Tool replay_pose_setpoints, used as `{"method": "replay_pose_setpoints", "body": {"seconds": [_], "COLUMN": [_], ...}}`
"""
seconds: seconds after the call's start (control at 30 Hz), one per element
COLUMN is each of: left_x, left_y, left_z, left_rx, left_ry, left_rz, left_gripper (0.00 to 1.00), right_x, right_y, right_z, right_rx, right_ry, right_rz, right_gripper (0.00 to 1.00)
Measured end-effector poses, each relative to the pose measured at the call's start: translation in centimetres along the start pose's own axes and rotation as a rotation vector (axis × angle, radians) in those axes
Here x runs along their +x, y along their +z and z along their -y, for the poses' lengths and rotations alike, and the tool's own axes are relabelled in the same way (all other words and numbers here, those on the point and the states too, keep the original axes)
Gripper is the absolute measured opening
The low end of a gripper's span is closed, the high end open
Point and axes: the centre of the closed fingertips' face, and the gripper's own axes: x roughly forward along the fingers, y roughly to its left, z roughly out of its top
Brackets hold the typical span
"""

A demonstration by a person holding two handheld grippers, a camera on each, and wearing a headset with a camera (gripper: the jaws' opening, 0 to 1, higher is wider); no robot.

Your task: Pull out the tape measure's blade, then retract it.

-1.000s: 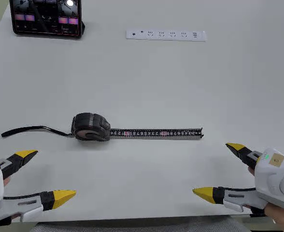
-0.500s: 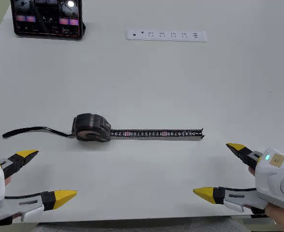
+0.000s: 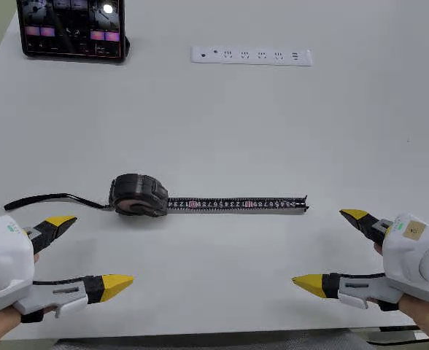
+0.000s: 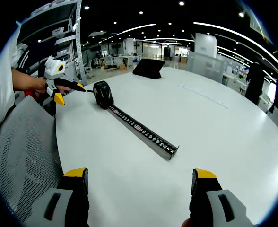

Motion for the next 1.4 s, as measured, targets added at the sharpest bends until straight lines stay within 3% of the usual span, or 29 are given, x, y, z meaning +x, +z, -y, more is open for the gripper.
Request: {"method": "replay_pose_setpoints", "body": {"seconds": [0.9,1.4], "left_x": [3.4,5.0], "left_y": [1.7,2.7], "left_z": [-0.9,-1.3], "left_rx": [-0.005,-0.039], "left_ry": [-0.010,0.000], "left_rz": [0.007,0.026], "left_gripper": [0.83,0.81], "right_x": [0.6,1.4], "right_y": [0.4,1.1], "right_z": [2.5,3.7], "right_rx": [-0.052,-0.088], "right_ry": [0.018,0.040], "right_rz": [-0.029,-0.046], "right_gripper": [0.86,0.84]}}
